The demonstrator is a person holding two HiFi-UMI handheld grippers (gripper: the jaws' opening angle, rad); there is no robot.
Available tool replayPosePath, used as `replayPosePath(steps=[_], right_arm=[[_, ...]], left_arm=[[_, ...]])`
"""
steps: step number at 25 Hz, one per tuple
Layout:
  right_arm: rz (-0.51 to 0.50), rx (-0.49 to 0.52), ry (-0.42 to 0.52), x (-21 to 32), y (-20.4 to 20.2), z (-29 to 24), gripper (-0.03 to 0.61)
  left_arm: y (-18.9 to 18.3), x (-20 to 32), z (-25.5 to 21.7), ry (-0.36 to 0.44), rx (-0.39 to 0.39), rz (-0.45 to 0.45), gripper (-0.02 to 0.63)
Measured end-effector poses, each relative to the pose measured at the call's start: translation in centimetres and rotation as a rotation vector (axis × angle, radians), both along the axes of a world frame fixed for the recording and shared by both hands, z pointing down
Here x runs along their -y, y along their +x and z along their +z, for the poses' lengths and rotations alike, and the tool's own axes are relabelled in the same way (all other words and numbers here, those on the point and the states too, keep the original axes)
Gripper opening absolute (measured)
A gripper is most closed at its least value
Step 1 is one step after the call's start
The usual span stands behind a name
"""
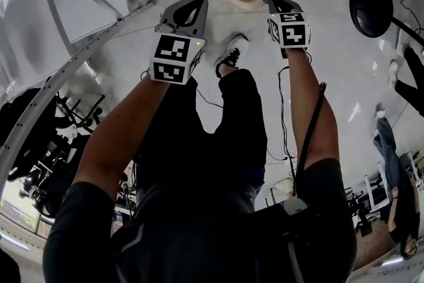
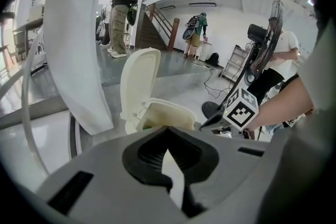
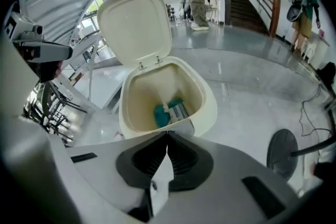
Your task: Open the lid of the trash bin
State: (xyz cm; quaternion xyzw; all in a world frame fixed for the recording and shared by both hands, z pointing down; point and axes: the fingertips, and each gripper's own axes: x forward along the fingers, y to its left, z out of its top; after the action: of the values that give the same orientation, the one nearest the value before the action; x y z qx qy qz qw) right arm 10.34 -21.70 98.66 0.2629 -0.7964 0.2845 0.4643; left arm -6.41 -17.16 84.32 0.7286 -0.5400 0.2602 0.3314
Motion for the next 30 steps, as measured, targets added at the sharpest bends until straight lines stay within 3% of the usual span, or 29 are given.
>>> replayPosePath(steps=[2, 7, 13, 17, 21, 30], right_arm=[[0.023, 0.021, -0.025, -0.7, -0.1, -2.2, 0.026], [0.158, 0.150, 0.073, 2.1, -0.4, -13.1, 0.026], [0.289, 0.246, 0.177, 2.6, 0.9, -28.2, 0.026], [0.299, 0.308, 0.291, 3.5, 0.3, -36.7, 0.026], [0.314, 0.367, 0.402, 3.3, 0.3, -44.9, 0.026], [0.279, 0.443, 0.596, -1.8, -0.8, -62.4, 0.026]], left_arm=[[0.1, -0.3, -1.1, -0.006, 0.009, 0.005, 0.008], [0.8, 1.6, -8.4, 0.083, -0.001, 0.064, 0.008], [1.1, -0.2, -19.2, 0.145, -0.018, 0.102, 0.008], [0.1, 1.4, -25.7, 0.254, -0.032, 0.130, 0.008], [1.0, 2.4, -32.5, 0.333, -0.096, 0.211, 0.008], [-0.1, 0.5, -48.0, 0.526, -0.196, 0.253, 0.008]])
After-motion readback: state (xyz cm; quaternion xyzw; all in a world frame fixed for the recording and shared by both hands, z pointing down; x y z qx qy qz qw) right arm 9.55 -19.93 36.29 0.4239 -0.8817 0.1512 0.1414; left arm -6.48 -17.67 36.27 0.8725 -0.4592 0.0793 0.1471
